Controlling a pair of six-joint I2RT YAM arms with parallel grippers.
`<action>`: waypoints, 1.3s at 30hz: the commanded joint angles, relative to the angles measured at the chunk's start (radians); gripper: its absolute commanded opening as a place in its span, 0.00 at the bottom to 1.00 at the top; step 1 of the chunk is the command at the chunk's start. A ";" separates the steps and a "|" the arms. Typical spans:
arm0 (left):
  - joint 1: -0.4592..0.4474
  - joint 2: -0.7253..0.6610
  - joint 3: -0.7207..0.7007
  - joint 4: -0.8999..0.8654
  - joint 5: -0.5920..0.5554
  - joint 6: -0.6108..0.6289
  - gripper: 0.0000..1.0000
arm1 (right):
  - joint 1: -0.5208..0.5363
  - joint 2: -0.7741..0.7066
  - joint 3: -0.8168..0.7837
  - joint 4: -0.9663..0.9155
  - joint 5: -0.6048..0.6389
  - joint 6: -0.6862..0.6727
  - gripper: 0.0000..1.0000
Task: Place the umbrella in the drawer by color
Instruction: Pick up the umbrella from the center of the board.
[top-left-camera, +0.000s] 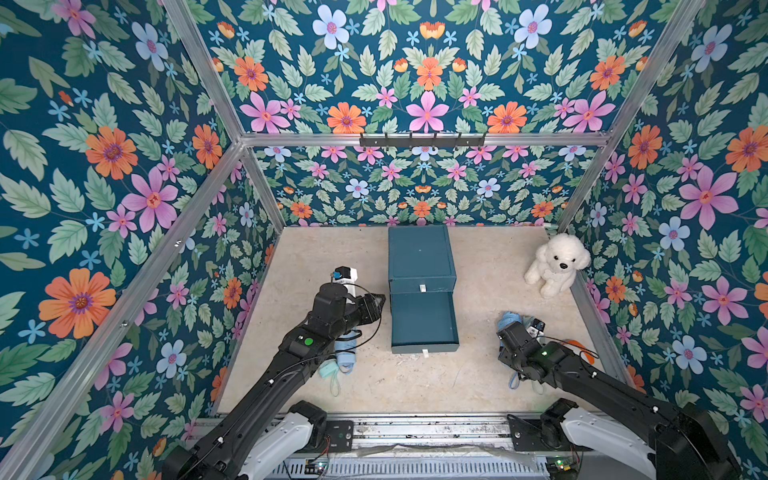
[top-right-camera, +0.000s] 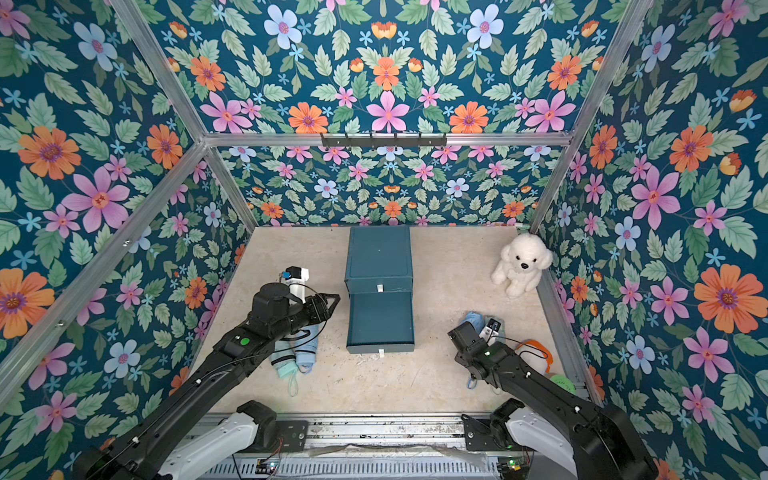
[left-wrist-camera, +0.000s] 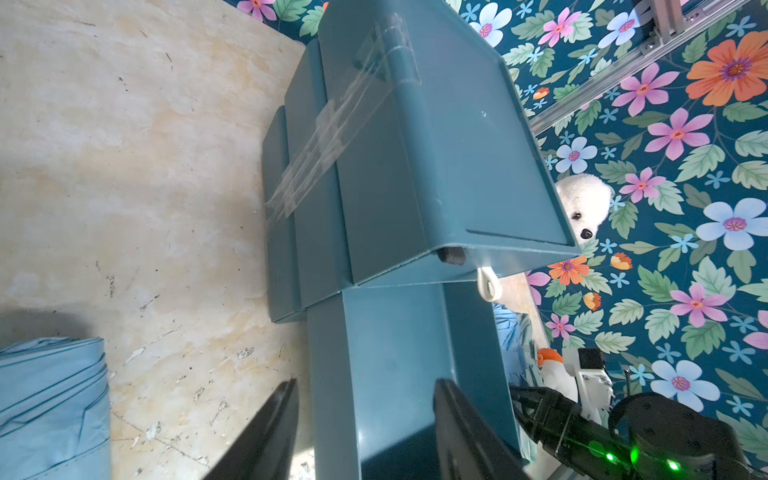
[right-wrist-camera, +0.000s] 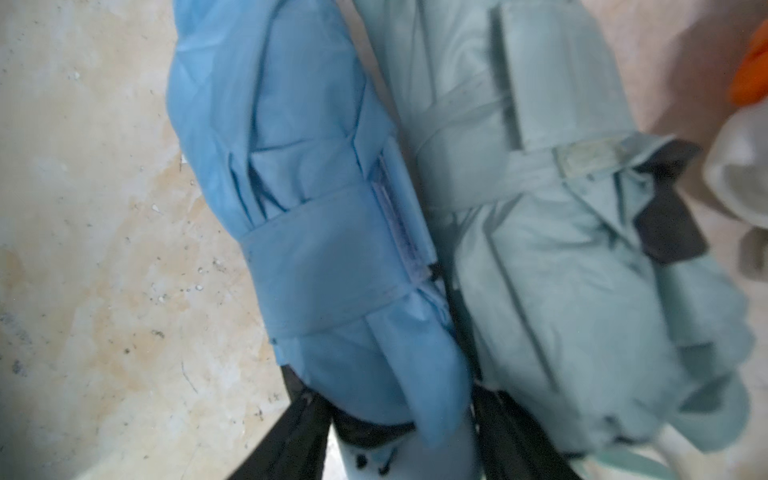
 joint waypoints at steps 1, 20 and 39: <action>0.000 0.012 -0.002 0.046 0.014 0.007 0.58 | 0.001 0.032 0.004 0.073 -0.049 -0.027 0.59; -0.001 0.063 -0.059 0.143 0.018 -0.034 0.55 | 0.104 -0.109 0.322 -0.153 0.034 -0.057 0.00; -0.002 0.135 -0.064 0.197 0.037 -0.040 0.57 | 0.476 0.149 0.579 0.123 -0.355 0.008 0.00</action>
